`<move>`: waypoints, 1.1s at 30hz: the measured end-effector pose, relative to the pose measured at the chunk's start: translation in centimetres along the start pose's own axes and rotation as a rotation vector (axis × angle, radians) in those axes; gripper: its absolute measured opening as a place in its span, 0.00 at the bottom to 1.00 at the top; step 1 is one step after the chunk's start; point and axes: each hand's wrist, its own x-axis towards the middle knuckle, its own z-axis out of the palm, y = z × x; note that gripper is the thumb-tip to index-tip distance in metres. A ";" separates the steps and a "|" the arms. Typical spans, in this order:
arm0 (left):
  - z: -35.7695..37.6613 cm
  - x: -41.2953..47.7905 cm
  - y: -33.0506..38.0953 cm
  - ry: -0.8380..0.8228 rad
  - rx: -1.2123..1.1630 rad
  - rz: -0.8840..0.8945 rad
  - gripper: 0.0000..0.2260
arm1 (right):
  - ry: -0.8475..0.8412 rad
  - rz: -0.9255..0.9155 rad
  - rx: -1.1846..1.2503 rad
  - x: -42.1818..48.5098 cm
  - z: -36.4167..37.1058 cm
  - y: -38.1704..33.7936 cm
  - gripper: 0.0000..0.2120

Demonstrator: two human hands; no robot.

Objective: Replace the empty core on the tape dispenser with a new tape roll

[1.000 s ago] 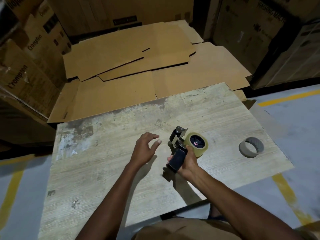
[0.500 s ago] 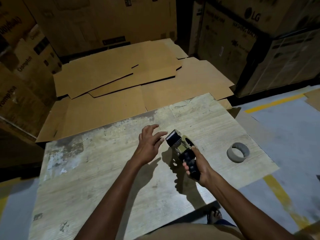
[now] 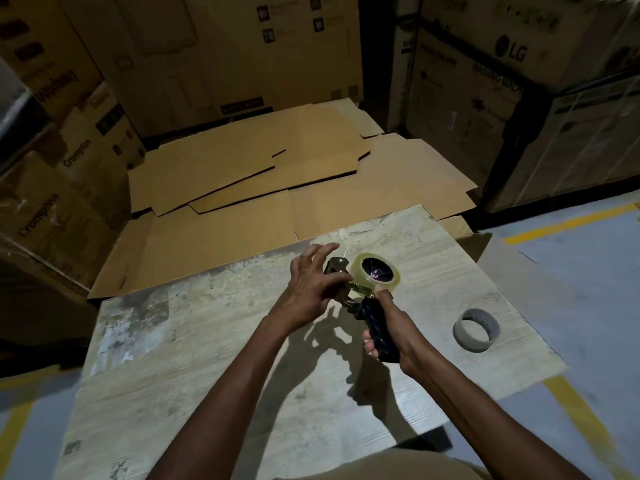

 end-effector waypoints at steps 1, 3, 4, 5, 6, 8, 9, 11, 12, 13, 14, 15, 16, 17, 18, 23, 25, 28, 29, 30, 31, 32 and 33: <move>0.0 0.3 0.1 0.018 0.017 0.018 0.19 | -0.005 -0.003 0.001 0.1 -0.1 -0.4 0.37; 0.0 0.9 0.2 0.050 0.034 0.037 0.20 | -0.016 -0.002 -0.004 0.2 -0.1 -0.9 0.36; 0.0 1.1 0.2 0.068 0.028 0.037 0.20 | -0.019 -0.003 -0.009 0.4 -0.1 -1.1 0.37; 0.1 1.3 0.3 0.089 0.013 0.032 0.18 | -0.018 -0.008 -0.017 0.5 -0.1 -1.2 0.37; 0.3 1.4 0.3 0.109 -0.008 0.026 0.17 | -0.012 -0.013 -0.028 0.6 -0.1 -1.4 0.37; 0.7 1.6 0.2 0.144 -0.047 0.009 0.16 | 0.010 -0.022 -0.053 0.8 -0.1 -1.8 0.37; 0.9 1.7 0.2 0.157 -0.063 -0.002 0.16 | 0.020 -0.032 -0.067 0.7 -0.1 -2.0 0.37; 1.2 1.8 -0.1 0.181 -0.093 -0.019 0.17 | 0.043 -0.057 -0.105 0.7 -0.1 -2.4 0.36; 1.4 1.9 -0.2 0.190 -0.104 -0.021 0.16 | 0.057 -0.069 -0.123 0.7 0.0 -2.5 0.36; 1.5 1.9 -0.4 0.196 -0.111 -0.021 0.15 | 0.069 -0.080 -0.135 0.8 0.0 -2.5 0.36; 1.5 2.0 -0.5 0.201 -0.117 -0.022 0.14 | 0.076 -0.093 -0.142 0.8 0.0 -2.6 0.37; 1.6 2.0 -0.6 0.207 -0.126 -0.028 0.13 | 0.080 -0.106 -0.146 0.9 0.1 -2.6 0.37; 1.6 2.0 -0.7 0.214 -0.135 -0.039 0.12 | 0.081 -0.117 -0.148 1.0 0.1 -2.6 0.38; 1.7 2.0 -0.7 0.219 -0.147 -0.050 0.11 | 0.083 -0.124 -0.148 1.0 0.2 -2.6 0.38; 1.7 1.9 -0.8 0.219 -0.160 -0.063 0.10 | 0.085 -0.128 -0.149 1.1 0.2 -2.5 0.38; 2.0 1.8 -0.9 0.225 -0.217 -0.124 0.08 | 0.096 -0.158 -0.163 1.3 0.3 -2.3 0.37; 2.2 1.6 -0.8 0.234 -0.247 -0.153 0.07 | 0.111 -0.163 -0.163 1.3 0.5 -2.3 0.37; 2.5 1.3 -0.6 0.261 -0.298 -0.188 0.07 | 0.139 -0.175 -0.160 1.3 0.6 -2.5 0.36; 2.7 1.2 -0.5 0.271 -0.315 -0.198 0.07 | 0.145 -0.179 -0.158 1.2 0.6 -2.4 0.36; 2.8 1.1 -0.4 0.280 -0.334 -0.209 0.06 | 0.152 -0.182 -0.154 1.2 0.6 -2.4 0.35; 2.9 1.1 -0.2 0.284 -0.353 -0.220 0.05 | 0.160 -0.184 -0.149 1.2 0.6 -2.3 0.35; 3.1 1.0 0.0 0.285 -0.370 -0.227 0.05 | 0.166 -0.189 -0.142 1.3 0.5 -2.3 0.35; 3.2 0.9 0.3 0.285 -0.379 -0.225 0.04 | 0.173 -0.196 -0.130 1.4 0.4 -2.2 0.34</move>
